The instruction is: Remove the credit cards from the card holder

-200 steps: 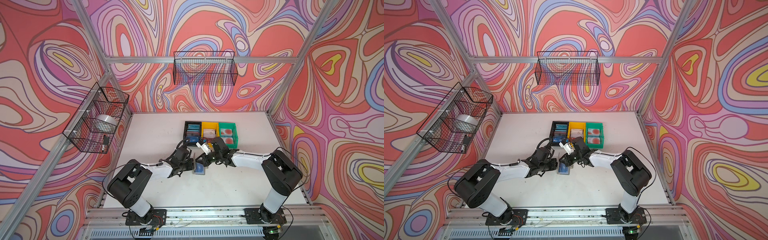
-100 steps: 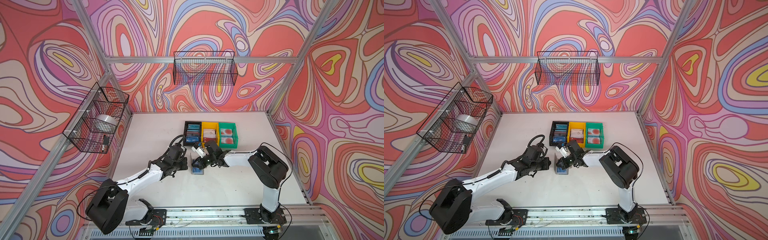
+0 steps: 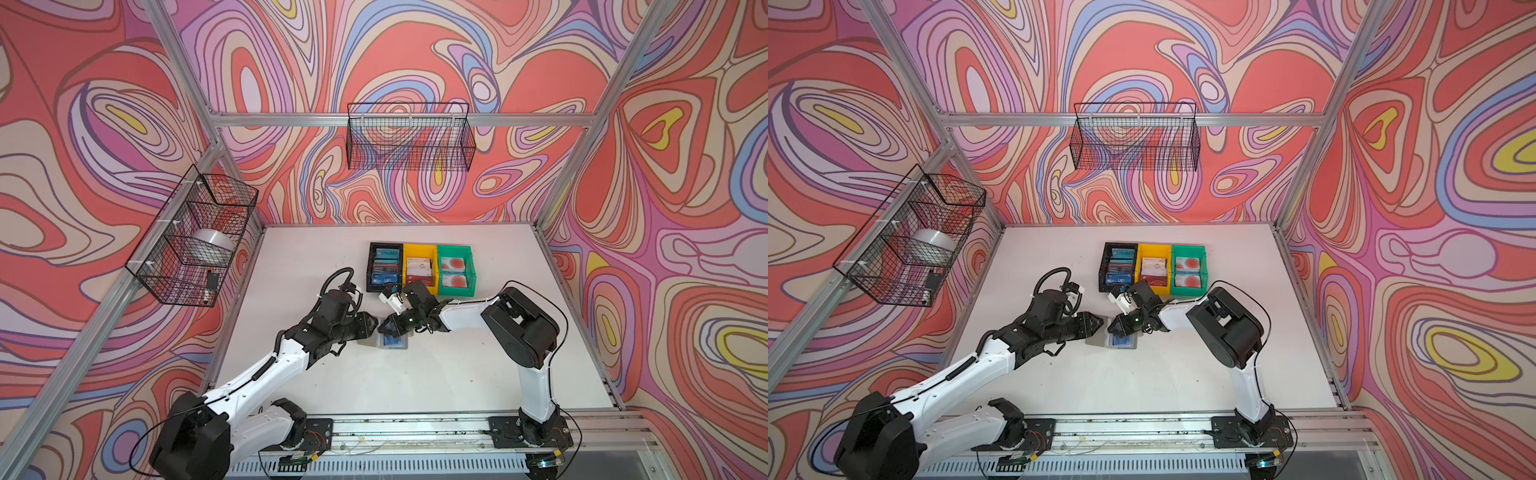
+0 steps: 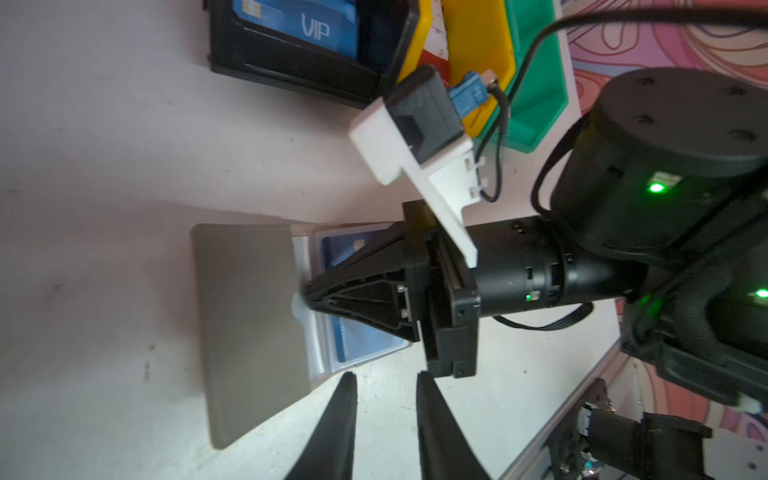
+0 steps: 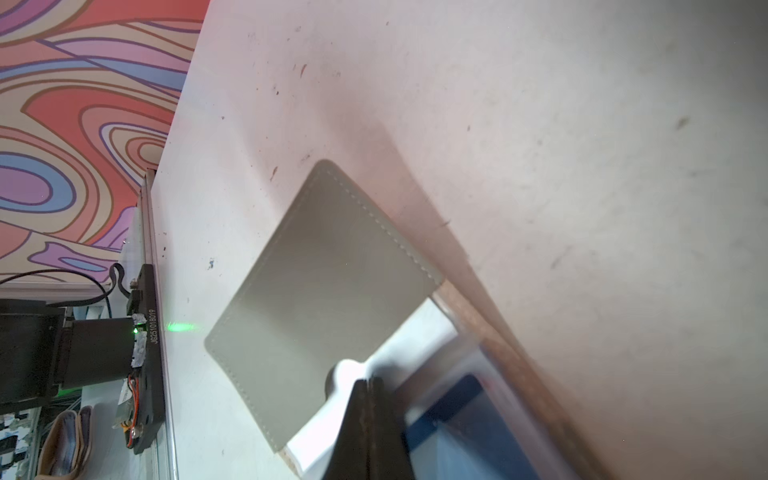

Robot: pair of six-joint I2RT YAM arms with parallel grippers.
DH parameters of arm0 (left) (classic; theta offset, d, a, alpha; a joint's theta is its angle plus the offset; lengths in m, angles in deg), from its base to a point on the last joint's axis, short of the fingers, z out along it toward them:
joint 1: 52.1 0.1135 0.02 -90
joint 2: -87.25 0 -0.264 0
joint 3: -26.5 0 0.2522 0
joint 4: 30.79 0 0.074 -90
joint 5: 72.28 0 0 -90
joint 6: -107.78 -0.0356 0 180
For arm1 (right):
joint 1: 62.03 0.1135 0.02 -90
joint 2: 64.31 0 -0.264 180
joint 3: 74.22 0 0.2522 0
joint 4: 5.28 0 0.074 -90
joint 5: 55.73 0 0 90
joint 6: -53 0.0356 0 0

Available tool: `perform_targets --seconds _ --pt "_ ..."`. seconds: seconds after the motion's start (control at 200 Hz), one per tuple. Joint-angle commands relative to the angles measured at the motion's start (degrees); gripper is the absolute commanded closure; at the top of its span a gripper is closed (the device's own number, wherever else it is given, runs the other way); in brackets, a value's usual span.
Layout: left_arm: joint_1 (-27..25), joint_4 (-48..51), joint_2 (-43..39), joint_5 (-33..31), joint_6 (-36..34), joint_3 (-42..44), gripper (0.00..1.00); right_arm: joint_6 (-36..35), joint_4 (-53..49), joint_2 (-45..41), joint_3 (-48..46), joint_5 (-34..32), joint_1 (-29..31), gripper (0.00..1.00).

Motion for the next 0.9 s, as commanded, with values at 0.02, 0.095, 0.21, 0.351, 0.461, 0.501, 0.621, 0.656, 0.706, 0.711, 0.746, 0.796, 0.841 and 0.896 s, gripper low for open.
perform_targets --seconds 0.02,0.095,0.21,0.351,0.461,0.501,0.621,0.656,0.706,0.711,0.746,0.796,0.841,0.896 --pt "0.31 -4.02 4.39 3.39 3.26 -0.46 0.71 1.52 -0.33 2.15 -0.82 -0.99 0.2 0.98" --pt "0.6 -3.82 6.3 2.57 3.19 -0.02 0.71 1.59 -0.25 1.18 -1.64 -0.54 0.21 0.98" --pt "1.84 -5.74 7.23 2.66 3.92 2.15 0.72 1.48 -0.65 -2.7 -3.63 -1.33 0.21 0.97" --pt "6.06 -12.81 6.41 6.13 7.18 8.76 0.73 0.75 -3.04 -7.77 -5.09 -3.22 0.16 0.97" --pt "7.9 -14.92 7.29 6.46 7.53 10.45 0.73 -0.56 -6.22 -10.19 -5.04 -5.52 0.08 0.96" --pt "7.87 -14.74 8.42 5.91 7.28 9.95 0.73 -0.85 -6.86 -10.75 -5.18 -6.25 0.06 0.96" --pt "7.89 -14.99 14.36 7.71 6.35 6.77 0.73 -1.07 -8.72 -11.15 -5.22 -8.11 -0.39 0.96" --pt "7.91 -16.19 15.79 8.67 6.67 6.73 0.73 -0.94 -8.87 -11.31 -5.52 -8.88 -0.56 0.96" --pt "7.9 -18.24 17.35 9.76 7.33 5.68 0.72 -0.29 -9.4 -11.45 -5.81 -10.14 -0.84 0.97" --pt "7.86 -18.34 17.5 9.86 7.37 5.16 0.72 -0.22 -9.47 -11.46 -5.86 -10.22 -0.84 0.97" --pt "7.83 -19.72 18.18 10.46 7.77 4.57 0.71 -0.08 -9.75 -11.51 -6.03 -10.84 -1.0 0.97" --pt "7.87 -21.09 18.85 11.11 8.16 4.55 0.7 -0.06 -10.25 -11.57 -6.45 -11.66 -1.09 0.97" --pt "7.88 -22.41 19.26 11.55 8.71 4.71 0.67 0.17 -10.17 -11.68 -6.99 -12.4 -1.09 0.97" --pt "7.89 -23.25 19.64 11.67 8.74 4.81 0.63 0.46 -9.54 -12.05 -8.05 -12.68 -1.36 0.97"
